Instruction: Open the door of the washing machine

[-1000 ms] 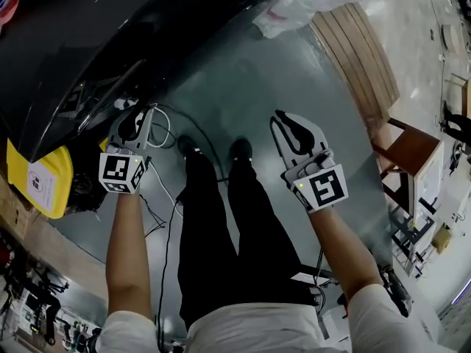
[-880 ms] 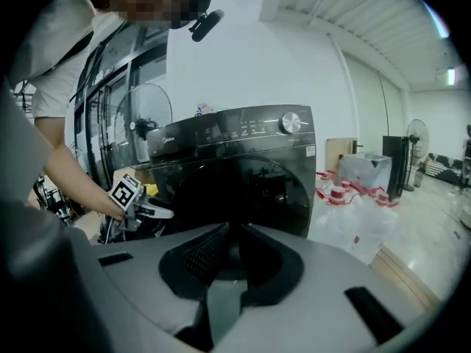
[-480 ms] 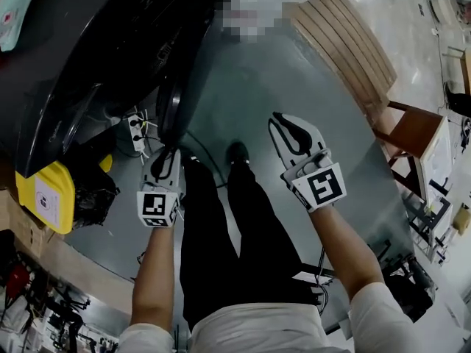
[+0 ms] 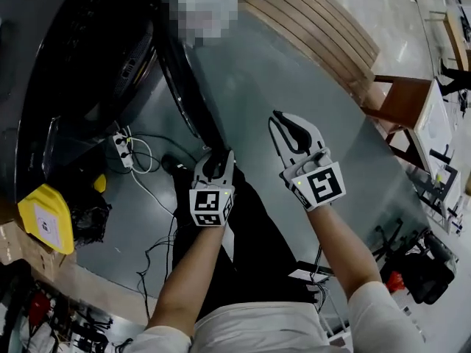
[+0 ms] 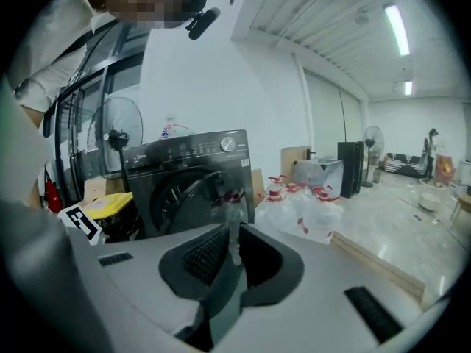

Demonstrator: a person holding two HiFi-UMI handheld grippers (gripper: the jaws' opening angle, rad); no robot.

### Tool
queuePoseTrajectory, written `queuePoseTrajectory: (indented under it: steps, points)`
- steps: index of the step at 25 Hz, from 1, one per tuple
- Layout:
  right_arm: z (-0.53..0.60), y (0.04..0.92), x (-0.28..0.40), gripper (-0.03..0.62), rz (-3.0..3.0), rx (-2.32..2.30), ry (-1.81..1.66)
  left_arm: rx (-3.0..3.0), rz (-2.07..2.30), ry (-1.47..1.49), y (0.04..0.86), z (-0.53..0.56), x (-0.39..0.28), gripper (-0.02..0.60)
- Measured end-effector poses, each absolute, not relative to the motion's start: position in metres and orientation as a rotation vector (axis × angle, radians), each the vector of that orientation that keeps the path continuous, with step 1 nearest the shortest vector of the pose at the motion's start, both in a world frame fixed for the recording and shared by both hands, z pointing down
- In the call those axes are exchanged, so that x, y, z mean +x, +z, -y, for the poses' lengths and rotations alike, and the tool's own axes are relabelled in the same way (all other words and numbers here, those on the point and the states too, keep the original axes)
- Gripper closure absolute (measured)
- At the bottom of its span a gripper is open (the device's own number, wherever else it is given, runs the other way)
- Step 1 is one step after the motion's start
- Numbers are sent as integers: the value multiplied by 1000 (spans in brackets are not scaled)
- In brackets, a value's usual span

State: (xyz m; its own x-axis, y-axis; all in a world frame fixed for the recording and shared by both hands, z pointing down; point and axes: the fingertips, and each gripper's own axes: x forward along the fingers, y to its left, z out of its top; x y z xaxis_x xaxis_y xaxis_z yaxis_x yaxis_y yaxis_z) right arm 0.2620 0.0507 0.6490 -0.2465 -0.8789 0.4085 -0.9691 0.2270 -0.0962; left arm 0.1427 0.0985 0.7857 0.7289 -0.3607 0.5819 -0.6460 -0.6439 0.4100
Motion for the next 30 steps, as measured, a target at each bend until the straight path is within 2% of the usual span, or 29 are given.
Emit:
queuePoseTrajectory:
  steps: [6,11,13,15,19,23,30]
  points:
    - [-94,646,317,530,2142,1870,498,2260,647,568,785,-101,243,469]
    - [-131,644,365,530,2021,2013,522,2271,458,511,779,-91,330,492]
    - [-143,644,377,530,1984,2055,535,2285,367,469,770,-84,357,474]
    - [-152,645,382,530,1966,2070,544,2312,319,419,757,-77,368,482]
    - [-152,650,379,530,1970,2070,569,2375,293,305,735,-74,353,509]
    - [-130,634,361,533,2053,2041,539,2419,305,231,713,-71,307,518]
    - [-88,538,310,533,2293,1917,409,2529,472,156,606,-33,208,531]
